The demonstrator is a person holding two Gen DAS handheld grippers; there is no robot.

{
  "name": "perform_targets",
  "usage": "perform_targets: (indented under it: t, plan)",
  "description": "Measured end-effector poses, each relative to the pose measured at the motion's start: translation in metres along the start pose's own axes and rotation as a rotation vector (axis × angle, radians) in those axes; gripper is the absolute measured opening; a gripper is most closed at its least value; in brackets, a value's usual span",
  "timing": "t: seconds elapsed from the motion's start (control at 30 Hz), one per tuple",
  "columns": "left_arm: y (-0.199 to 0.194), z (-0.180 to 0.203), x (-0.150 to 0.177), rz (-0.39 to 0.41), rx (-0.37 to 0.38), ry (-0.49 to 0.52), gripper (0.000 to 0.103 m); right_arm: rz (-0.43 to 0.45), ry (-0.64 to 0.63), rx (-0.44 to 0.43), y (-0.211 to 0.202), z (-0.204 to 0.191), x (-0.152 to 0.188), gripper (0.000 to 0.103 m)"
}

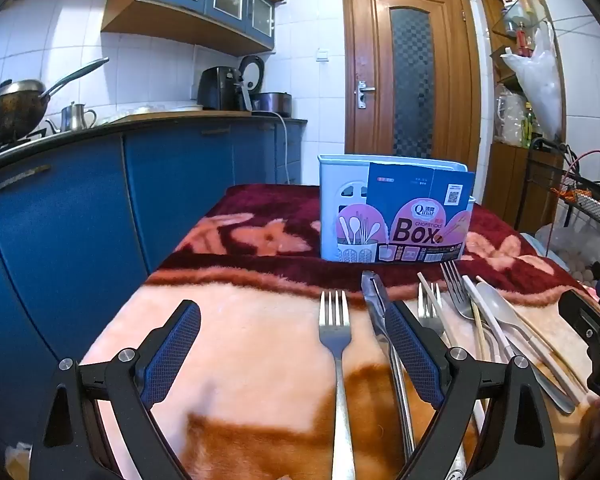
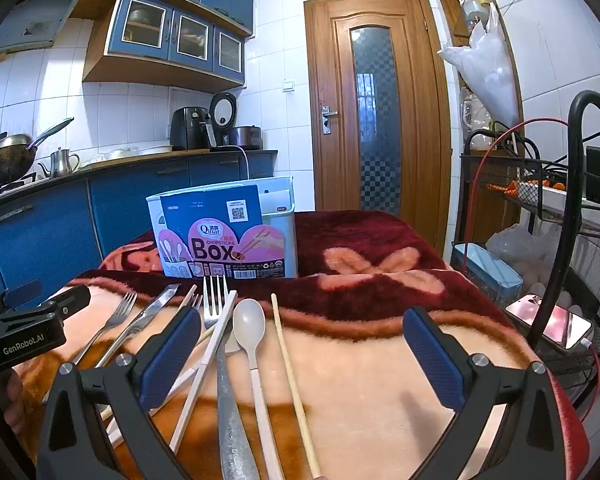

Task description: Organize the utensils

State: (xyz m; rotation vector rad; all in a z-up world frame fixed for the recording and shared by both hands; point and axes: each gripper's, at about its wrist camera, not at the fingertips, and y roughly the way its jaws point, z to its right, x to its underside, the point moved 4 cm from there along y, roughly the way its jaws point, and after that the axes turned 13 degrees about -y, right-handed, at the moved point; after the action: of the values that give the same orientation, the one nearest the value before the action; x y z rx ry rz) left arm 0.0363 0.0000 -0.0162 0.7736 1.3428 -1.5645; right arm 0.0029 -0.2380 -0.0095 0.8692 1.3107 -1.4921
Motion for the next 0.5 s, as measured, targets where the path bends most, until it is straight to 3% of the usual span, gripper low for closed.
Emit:
perform_targets:
  t: [0.5]
  plan:
    - [0.0001, 0.0, 0.0001, -0.005, -0.001, 0.001, 0.094, -0.003, 0.0, 0.0, 0.001, -0.0002, 0.0006, 0.103]
